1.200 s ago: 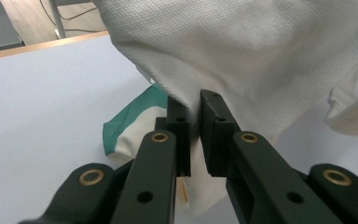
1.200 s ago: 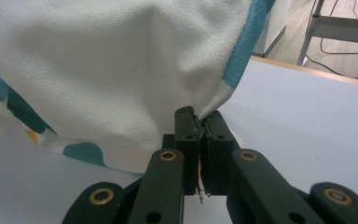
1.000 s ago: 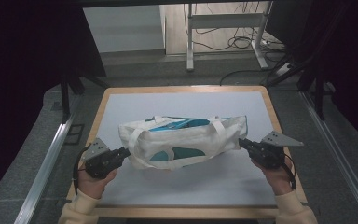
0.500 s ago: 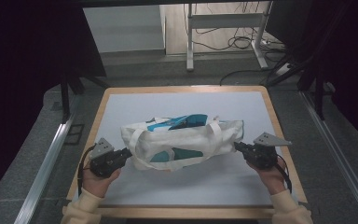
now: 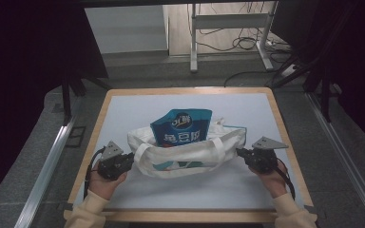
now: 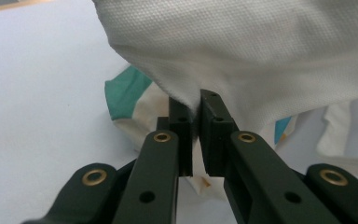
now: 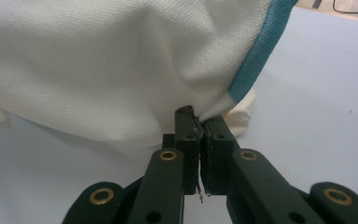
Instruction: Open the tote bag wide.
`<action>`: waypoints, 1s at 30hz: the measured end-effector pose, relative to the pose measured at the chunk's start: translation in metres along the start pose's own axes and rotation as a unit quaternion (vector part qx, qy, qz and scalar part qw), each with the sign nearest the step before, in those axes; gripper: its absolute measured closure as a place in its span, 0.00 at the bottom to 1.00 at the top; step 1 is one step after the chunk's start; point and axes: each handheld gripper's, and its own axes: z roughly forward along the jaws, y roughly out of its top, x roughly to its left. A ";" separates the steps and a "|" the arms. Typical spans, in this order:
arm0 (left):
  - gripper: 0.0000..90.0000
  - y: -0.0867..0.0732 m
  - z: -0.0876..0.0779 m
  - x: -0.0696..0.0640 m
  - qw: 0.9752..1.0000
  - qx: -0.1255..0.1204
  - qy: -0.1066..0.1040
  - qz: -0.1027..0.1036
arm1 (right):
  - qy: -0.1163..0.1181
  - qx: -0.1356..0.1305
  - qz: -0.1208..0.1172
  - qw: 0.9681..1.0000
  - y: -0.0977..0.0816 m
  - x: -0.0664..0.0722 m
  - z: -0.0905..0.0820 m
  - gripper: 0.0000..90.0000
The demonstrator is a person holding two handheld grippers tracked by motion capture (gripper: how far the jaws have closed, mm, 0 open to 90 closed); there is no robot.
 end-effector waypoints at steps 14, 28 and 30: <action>0.94 -0.009 0.026 0.006 0.999 0.050 0.000 0.000 | 0.003 0.054 -0.002 0.999 -0.009 0.000 0.016 0.95; 0.64 -0.008 -0.009 0.008 1.000 0.021 0.002 -0.010 | -0.015 0.013 0.022 1.000 -0.005 0.001 -0.002 0.46; 0.60 -0.006 -0.024 0.008 1.000 -0.002 0.005 -0.021 | -0.017 0.001 0.026 1.000 -0.001 0.002 -0.010 0.43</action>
